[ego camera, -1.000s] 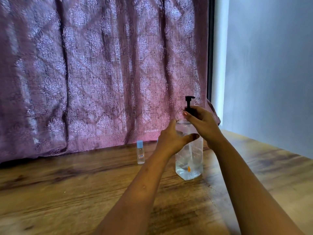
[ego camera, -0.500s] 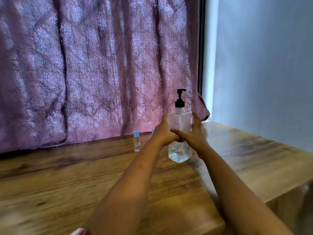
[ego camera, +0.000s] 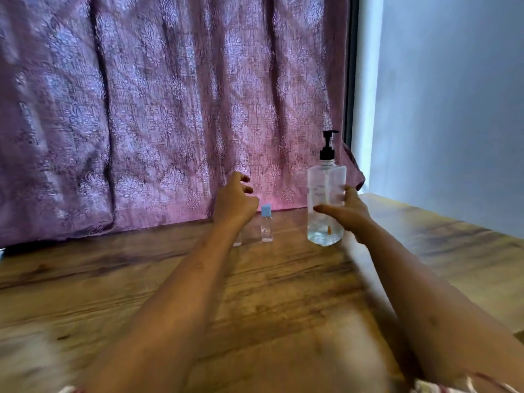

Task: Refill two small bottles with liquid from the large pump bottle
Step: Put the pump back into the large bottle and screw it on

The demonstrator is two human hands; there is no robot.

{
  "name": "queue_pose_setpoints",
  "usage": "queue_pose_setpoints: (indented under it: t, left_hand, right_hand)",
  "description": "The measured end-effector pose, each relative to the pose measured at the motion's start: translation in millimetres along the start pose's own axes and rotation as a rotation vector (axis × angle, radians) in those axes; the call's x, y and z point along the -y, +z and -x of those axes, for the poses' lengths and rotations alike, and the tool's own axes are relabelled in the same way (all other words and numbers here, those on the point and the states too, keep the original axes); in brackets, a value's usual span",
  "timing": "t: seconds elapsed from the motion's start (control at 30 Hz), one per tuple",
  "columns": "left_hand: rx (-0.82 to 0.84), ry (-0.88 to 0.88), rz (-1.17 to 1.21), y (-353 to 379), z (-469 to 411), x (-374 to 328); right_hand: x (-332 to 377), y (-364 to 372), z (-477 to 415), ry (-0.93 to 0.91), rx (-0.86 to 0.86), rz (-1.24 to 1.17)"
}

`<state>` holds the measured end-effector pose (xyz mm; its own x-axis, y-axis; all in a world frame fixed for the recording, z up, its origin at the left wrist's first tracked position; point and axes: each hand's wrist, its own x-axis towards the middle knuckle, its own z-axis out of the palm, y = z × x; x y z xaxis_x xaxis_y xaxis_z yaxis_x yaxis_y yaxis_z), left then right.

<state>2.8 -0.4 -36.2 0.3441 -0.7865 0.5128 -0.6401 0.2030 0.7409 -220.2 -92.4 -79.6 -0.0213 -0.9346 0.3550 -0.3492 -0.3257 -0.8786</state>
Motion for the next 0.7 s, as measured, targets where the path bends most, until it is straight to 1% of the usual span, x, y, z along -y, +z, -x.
queue_pose_setpoints:
  t: [0.1,0.2,0.3,0.5,0.6,0.7]
  left_hand:
    - [-0.037,0.041,-0.072,2.8,-38.5,8.0]
    - [-0.072,0.026,-0.124,3.0,-80.7,18.3]
    - [-0.092,-0.001,-0.21,-4.6,-119.5,34.2]
    - [-0.173,-0.033,-0.309,-25.6,-151.3,54.2]
    - [-0.124,-0.006,-0.363,-34.1,-154.7,57.2]
    - [-0.056,-0.007,-0.471,-45.1,-161.8,50.0]
  right_hand:
    - [-7.8,1.8,-29.7,0.031,0.09,-0.01]
    - [-12.5,7.2,-55.6,0.045,0.191,-0.041]
    - [-17.4,16.8,-72.1,0.039,0.245,-0.047]
    - [-12.0,44.0,-82.8,0.057,0.182,0.075]
    - [-0.5,46.1,-72.2,0.065,0.162,0.118]
    - [11.0,42.0,-67.8,0.148,0.171,0.177]
